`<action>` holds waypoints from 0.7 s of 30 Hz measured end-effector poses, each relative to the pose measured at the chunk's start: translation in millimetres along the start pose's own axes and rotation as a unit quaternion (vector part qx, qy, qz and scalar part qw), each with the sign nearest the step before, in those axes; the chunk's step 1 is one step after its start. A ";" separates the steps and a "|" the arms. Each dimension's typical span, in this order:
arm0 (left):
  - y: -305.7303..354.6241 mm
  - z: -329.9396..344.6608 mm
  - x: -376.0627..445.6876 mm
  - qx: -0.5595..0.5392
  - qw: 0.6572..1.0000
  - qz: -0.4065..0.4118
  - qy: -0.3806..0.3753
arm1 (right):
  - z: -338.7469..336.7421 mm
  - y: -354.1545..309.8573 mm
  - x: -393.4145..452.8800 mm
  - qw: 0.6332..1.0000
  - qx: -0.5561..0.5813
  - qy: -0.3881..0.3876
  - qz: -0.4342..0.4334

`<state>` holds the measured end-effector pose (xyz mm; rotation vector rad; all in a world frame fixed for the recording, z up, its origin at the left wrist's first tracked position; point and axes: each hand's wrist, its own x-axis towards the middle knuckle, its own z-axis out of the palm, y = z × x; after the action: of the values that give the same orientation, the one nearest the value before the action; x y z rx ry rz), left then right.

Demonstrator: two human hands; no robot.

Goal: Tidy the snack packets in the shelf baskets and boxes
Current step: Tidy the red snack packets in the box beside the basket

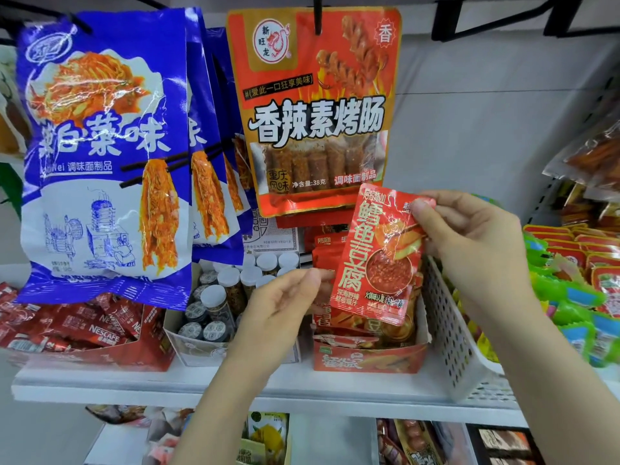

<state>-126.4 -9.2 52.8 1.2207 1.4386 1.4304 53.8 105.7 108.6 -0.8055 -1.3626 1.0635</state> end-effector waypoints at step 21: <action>10.6 5.0 -5.1 -0.134 0.990 -0.012 -0.041 | -7.6 -7.0 -4.3 0.993 0.048 0.004 0.105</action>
<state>-119.1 -13.7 62.3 1.0753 1.1590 1.4854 62.6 100.3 112.8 -0.8947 -1.2295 1.2793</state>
